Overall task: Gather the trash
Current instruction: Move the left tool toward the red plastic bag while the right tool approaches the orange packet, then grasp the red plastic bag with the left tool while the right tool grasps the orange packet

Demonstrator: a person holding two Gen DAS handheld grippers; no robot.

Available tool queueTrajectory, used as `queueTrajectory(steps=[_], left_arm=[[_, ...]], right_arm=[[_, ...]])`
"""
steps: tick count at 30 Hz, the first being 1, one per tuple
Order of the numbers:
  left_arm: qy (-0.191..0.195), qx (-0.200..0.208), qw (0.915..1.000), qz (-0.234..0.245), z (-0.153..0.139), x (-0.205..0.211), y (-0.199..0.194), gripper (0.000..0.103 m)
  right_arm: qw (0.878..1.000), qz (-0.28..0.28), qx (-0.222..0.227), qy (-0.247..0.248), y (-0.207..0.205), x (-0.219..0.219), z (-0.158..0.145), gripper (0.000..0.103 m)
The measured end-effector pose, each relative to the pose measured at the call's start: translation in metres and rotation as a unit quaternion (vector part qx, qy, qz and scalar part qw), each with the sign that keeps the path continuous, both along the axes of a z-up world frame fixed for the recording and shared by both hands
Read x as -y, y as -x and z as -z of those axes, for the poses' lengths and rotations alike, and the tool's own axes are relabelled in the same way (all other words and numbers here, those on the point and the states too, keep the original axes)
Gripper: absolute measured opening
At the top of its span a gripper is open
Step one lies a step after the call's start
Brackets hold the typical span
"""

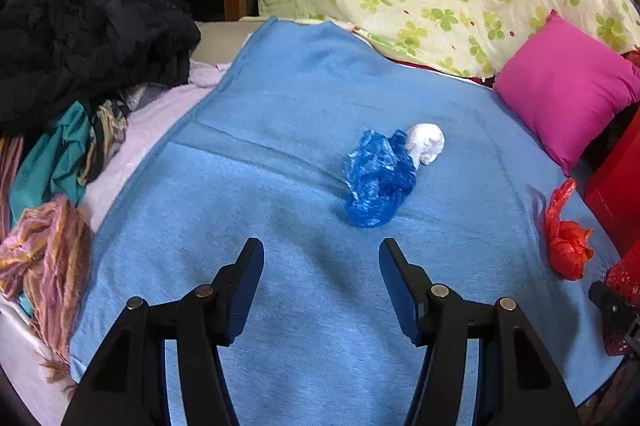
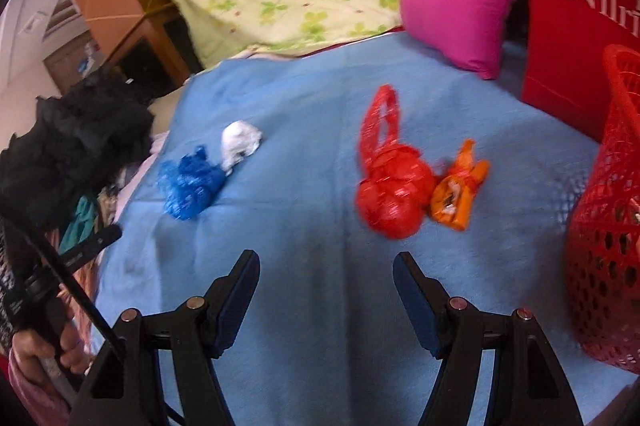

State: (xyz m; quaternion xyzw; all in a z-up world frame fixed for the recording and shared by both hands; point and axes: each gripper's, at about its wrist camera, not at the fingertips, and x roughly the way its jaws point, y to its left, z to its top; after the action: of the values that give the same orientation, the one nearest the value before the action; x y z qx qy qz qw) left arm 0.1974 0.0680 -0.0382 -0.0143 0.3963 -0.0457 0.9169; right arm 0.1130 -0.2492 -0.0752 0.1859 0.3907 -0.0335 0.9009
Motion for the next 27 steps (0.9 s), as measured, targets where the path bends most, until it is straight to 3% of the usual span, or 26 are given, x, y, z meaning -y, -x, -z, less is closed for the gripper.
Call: queueTrajectory(steps=[9, 15, 19, 21, 23, 25, 27], left_arm=[[-0.01, -0.001, 0.9996, 0.028, 0.002, 0.027, 0.003, 0.061], [-0.016, -0.004, 0.9994, 0.03, 0.004, 0.032, 0.003, 0.061], [-0.024, 0.001, 0.9992, 0.033, 0.003, 0.035, 0.003, 0.061], [-0.024, 0.002, 0.9993, 0.029, 0.003, 0.033, 0.003, 0.061], [-0.022, 0.002, 0.9995, 0.022, 0.002, 0.03, 0.002, 0.061], [-0.02, 0.002, 0.9996, 0.02, 0.002, 0.03, 0.002, 0.061], [-0.023, 0.002, 0.9995, 0.023, 0.002, 0.032, 0.004, 0.061]], right_arm=[[0.998, 0.012, 0.019, 0.067, -0.03, 0.004, 0.003, 0.073], [0.997, 0.027, 0.004, 0.068, -0.061, 0.009, 0.021, 0.073], [0.998, -0.045, 0.041, 0.03, -0.066, -0.01, 0.013, 0.073], [0.992, -0.102, 0.072, 0.014, -0.061, -0.025, 0.001, 0.073], [0.987, -0.121, 0.107, 0.011, -0.053, -0.029, -0.013, 0.073], [0.988, -0.099, 0.116, 0.018, -0.049, -0.021, -0.02, 0.073], [0.991, -0.043, 0.111, 0.054, -0.046, -0.007, -0.024, 0.073]])
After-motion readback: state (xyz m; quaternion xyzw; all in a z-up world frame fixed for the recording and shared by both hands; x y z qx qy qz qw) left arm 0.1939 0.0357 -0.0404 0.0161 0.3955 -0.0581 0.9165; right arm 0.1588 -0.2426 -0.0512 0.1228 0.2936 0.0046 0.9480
